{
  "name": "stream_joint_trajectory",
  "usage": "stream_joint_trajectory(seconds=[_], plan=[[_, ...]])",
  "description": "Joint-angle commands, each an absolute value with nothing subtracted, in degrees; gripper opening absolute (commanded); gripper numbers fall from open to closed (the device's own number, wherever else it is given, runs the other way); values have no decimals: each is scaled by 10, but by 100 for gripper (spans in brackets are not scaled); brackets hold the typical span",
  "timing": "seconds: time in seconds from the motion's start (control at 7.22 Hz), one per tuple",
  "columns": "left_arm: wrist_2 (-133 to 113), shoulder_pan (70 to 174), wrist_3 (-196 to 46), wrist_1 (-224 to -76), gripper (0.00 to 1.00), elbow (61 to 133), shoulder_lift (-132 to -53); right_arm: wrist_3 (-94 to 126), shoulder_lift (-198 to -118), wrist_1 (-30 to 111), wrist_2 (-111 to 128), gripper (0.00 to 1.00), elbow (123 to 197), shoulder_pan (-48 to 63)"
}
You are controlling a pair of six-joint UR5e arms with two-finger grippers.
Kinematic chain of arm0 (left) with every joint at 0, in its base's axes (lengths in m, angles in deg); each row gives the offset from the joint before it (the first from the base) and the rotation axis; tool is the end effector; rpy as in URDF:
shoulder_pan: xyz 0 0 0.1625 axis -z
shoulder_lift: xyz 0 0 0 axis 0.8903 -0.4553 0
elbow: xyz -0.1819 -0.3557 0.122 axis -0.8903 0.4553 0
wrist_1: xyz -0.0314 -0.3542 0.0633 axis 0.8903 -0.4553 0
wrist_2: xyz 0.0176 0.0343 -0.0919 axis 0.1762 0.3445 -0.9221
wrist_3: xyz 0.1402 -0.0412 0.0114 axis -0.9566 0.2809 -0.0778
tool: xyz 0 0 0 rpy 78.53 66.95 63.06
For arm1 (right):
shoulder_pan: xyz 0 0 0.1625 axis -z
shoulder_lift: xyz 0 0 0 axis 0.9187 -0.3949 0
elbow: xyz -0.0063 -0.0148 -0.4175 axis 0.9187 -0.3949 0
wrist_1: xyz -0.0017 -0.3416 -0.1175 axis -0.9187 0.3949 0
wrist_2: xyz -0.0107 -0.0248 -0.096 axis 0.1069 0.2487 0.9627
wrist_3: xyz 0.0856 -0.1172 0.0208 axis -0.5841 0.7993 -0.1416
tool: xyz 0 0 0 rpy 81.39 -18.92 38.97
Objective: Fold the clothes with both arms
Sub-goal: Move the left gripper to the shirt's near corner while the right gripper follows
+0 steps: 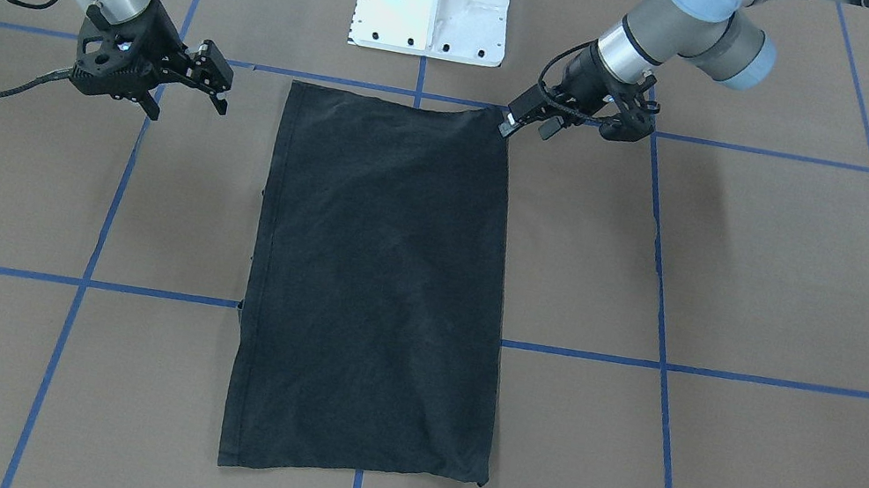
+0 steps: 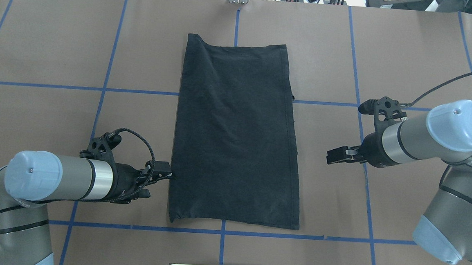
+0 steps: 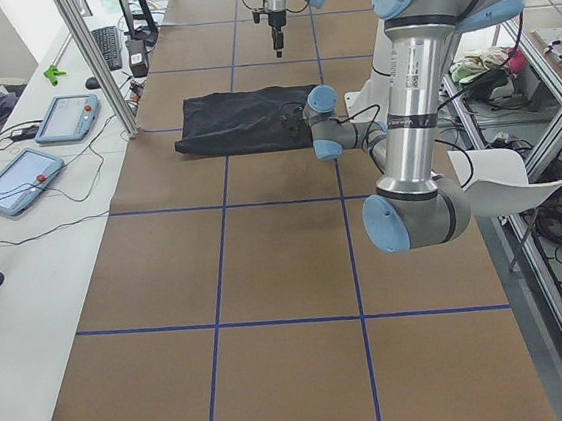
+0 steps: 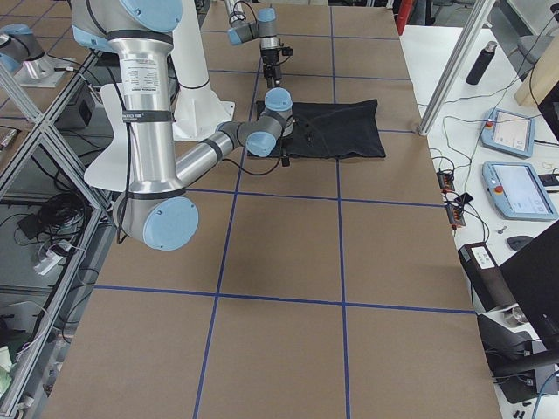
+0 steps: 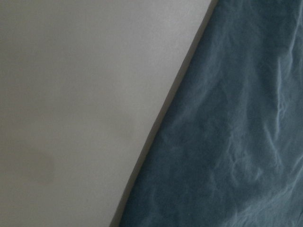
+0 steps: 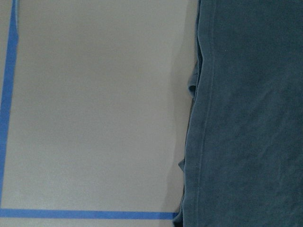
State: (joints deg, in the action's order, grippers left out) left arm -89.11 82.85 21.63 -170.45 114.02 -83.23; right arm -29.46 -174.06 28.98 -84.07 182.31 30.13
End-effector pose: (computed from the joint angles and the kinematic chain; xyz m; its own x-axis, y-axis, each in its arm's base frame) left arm 0.4668 -0.2822 0.3566 0.1671 -0.4409 -0.8818 0.2438 0.8851 -0.3964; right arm -0.3494 -0.3467 0.4163 0.5423 -0.1235 0.8310 -0.0050 0.9886 0.1502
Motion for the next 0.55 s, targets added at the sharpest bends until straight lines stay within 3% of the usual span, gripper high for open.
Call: stream_joint_trajectory(seconds=[0.0,0.42], plan=[[-882,804,222,-1702,100,1136,-836,-337,-1765,241,-839,100,1824,313],[-865,782,224,-1702,94,1096,-870,-367,-1764,224,-841,100,1826,319]])
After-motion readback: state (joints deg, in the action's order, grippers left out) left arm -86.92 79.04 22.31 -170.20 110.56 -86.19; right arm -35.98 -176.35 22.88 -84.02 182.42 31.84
